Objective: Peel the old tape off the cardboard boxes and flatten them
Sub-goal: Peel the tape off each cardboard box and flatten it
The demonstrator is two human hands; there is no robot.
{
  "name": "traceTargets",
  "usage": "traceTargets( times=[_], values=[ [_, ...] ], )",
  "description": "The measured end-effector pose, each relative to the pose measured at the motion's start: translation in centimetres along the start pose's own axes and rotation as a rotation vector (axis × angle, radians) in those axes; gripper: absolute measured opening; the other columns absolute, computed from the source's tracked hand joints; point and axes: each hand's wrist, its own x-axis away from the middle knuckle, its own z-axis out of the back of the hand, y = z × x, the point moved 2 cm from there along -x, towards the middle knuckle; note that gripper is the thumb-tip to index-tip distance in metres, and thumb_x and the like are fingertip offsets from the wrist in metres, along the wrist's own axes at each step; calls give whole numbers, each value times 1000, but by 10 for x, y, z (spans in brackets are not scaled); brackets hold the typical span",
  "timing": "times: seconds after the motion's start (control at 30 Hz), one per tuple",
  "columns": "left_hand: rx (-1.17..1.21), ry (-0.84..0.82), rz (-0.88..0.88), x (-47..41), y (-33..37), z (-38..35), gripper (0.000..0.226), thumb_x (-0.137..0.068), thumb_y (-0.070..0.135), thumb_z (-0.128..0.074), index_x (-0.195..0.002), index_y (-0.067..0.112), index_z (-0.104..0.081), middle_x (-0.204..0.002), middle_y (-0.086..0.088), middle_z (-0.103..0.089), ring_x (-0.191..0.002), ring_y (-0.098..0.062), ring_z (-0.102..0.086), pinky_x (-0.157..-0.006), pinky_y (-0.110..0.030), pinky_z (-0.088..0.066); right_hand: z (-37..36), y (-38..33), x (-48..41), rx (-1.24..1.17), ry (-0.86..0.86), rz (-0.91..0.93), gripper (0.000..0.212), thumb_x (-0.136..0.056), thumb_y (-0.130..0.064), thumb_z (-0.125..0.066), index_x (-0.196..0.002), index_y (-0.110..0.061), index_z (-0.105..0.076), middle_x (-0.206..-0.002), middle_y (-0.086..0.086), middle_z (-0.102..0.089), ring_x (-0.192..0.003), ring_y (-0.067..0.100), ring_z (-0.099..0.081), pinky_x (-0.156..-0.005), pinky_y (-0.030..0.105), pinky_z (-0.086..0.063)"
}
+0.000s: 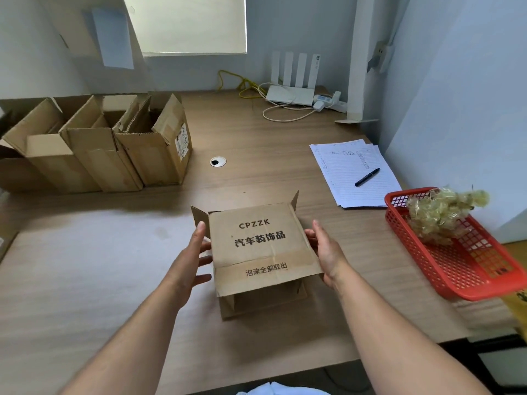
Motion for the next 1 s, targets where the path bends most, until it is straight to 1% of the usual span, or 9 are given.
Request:
traceTargets(
  times=[0.07, 0.17, 0.3, 0.47, 0.57, 0.7, 0.8, 0.9, 1.0],
  values=[
    [-37, -15, 14, -4, -4, -1, 93, -64, 85, -35, -122, 18, -61, -123, 8, -61, -117, -14, -55, -101, -51, -44, 1, 3, -1, 28, 4, 2, 48, -101, -42, -35, -126, -7, -57, -119, 13, -63, -111, 25, -59, -99, 44, -46],
    [-62, -23, 29, -13, -9, -4, 78, -78, 80, -36, -125, 22, -59, -126, 4, -60, -120, -14, -53, -101, -50, -43, -2, 8, -2, 64, -25, 0, 41, -102, -34, -35, -128, -11, -57, -126, 12, -60, -119, 27, -55, -105, 45, -41],
    [-82, 56, 23, -25, -18, -4, 49, -86, 51, -62, -118, 15, -53, -120, -1, -60, -111, -19, -58, -95, -47, -49, -7, 13, -4, 155, -105, 5, 41, -104, -28, -31, -136, -10, -49, -134, 12, -55, -124, 23, -51, -108, 44, -38],
    [1, 142, 11, -29, -30, 13, 27, -91, 15, -61, -116, 21, -52, -113, -3, -64, -96, -22, -63, -81, -38, -50, -25, 18, -12, 489, -167, 102, 48, -104, -30, -29, -150, -16, -24, -154, 1, -28, -141, 15, -26, -107, 16, -18],
    [48, 171, 30, -29, -36, 29, 23, -93, 10, -56, -112, 23, -55, -108, -3, -65, -94, -24, -63, -86, -42, -50, -42, 28, -18, 731, -131, 131, 50, -103, -35, -27, -151, -22, -20, -158, 5, -20, -144, 22, -17, -116, 32, -13],
    [71, 238, 32, -29, -42, 47, 24, -92, 3, -53, -101, 25, -58, -100, -2, -67, -83, -23, -64, -77, -40, -53, -60, 52, -15, 1137, -72, 151, 55, -100, -46, -29, -151, -31, -16, -160, 2, -6, -146, 23, -4, -117, 40, -6],
    [55, 261, 35, -34, -49, 55, 25, -92, 2, -53, -105, 23, -59, -104, -4, -67, -85, -24, -64, -82, -43, -53, -67, 71, -11, 1382, -106, 206, 59, -97, -49, -33, -150, -36, -11, -161, 3, 5, -147, 22, 8, -117, 41, 2],
    [-51, 290, 22, -39, -59, 56, 35, -91, 2, -55, -121, 19, -55, -118, -10, -64, -97, -27, -62, -91, -42, -49, -71, 78, -12, 1538, -137, 214, 61, -97, -51, -30, -150, -37, -4, -160, 5, 12, -146, 24, 14, -116, 43, 4],
    [-468, 400, -55, -39, -66, 54, 66, -86, 11, -63, -146, 17, -34, -142, -12, -46, -126, -29, -45, -105, -38, -35, -72, 77, -13, 1577, -145, 199, 61, -97, -52, -30, -150, -37, -3, -160, 5, 13, -146, 25, 14, -116, 44, 4]
  ],
)
